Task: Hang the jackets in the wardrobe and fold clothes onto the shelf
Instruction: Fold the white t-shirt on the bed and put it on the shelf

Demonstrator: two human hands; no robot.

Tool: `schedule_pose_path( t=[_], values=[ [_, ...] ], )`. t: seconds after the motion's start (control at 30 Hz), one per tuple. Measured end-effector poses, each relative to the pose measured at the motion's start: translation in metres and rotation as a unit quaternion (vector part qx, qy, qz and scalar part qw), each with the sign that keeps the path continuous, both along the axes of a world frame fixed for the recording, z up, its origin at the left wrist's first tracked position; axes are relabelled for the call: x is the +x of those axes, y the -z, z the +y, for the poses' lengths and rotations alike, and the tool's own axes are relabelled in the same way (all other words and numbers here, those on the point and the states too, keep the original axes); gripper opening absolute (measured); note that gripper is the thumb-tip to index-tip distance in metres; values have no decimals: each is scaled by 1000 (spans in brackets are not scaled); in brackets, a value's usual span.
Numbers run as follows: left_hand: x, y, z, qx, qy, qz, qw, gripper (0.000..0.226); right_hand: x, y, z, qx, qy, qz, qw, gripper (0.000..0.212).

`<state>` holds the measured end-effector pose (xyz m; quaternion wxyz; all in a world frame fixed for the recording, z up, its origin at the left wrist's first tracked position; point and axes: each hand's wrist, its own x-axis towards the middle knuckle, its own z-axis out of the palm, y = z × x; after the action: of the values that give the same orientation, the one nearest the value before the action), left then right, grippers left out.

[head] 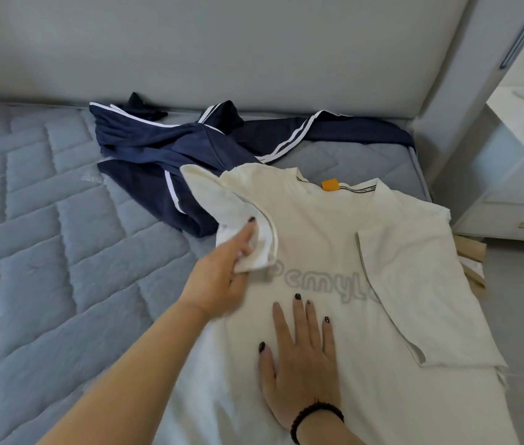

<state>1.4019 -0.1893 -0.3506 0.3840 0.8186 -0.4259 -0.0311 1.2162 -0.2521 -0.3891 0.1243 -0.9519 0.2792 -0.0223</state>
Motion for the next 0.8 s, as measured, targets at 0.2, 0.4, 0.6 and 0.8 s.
schedule_pose_path(
  t=[0.2,0.4,0.6,0.8],
  values=[
    [-8,26,4,105,81,-131,983,67,-1,3,1,-15,0,-19,1000,63],
    [-9,16,1,224,138,-110,959,62,0,2,0,-15,11,-28,999,66],
    [16,-6,-21,176,98,235,951,44,0,3,1,0,4,-36,999,64],
    [4,28,-33,290,-42,-114,949,57,-6,-11,-3,-17,0,-51,999,56]
  ],
)
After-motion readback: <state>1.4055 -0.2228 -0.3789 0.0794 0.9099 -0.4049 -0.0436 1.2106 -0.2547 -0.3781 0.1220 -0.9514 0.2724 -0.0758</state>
